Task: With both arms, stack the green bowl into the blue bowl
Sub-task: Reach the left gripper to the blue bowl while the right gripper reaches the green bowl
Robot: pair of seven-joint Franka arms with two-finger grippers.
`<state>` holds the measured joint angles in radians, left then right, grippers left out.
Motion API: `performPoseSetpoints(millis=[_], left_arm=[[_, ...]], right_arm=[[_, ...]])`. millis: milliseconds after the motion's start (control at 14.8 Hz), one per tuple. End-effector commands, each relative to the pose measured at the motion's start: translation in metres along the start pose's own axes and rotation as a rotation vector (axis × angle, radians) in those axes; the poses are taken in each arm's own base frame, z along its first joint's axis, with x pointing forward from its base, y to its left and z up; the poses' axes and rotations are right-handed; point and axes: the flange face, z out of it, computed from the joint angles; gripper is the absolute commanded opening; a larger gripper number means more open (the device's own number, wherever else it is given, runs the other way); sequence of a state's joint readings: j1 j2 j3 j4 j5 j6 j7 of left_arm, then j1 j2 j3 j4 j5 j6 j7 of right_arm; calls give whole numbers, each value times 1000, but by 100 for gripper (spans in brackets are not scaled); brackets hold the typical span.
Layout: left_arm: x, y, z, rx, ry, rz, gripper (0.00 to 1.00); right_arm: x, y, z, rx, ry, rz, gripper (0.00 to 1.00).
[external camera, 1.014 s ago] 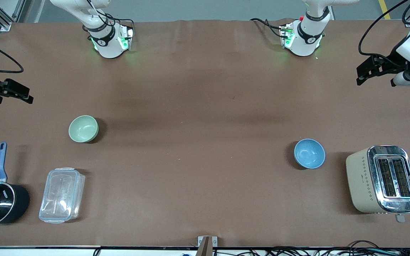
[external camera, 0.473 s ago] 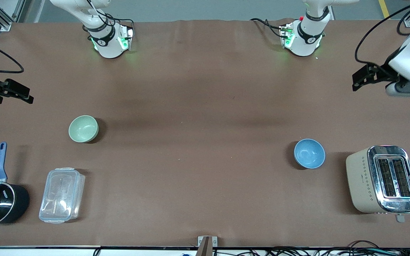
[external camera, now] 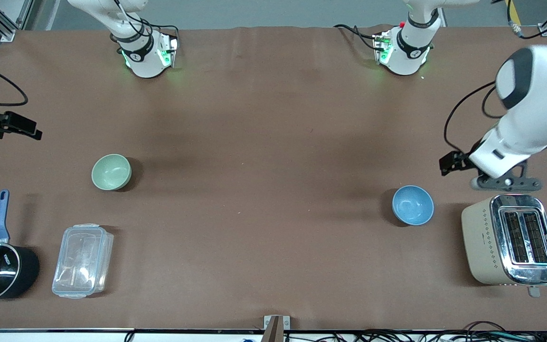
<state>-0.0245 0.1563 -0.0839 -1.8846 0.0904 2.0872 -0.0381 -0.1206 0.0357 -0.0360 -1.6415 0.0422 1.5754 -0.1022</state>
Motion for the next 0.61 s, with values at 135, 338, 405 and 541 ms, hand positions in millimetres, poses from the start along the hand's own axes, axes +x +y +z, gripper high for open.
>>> performPoseSetpoints(millis=[135, 338, 405, 541], left_arm=[[12, -13, 97, 25, 17, 40, 100], [16, -16, 151, 6, 28, 16, 100], [16, -16, 165, 1, 25, 15, 96], [16, -16, 189, -12, 19, -6, 80]], right_arm=[[-15, 75, 76, 147, 30, -43, 99], [-19, 86, 128, 196, 67, -78, 98], [-19, 87, 143, 204, 80, -79, 98], [-19, 90, 178, 202, 104, -82, 98]])
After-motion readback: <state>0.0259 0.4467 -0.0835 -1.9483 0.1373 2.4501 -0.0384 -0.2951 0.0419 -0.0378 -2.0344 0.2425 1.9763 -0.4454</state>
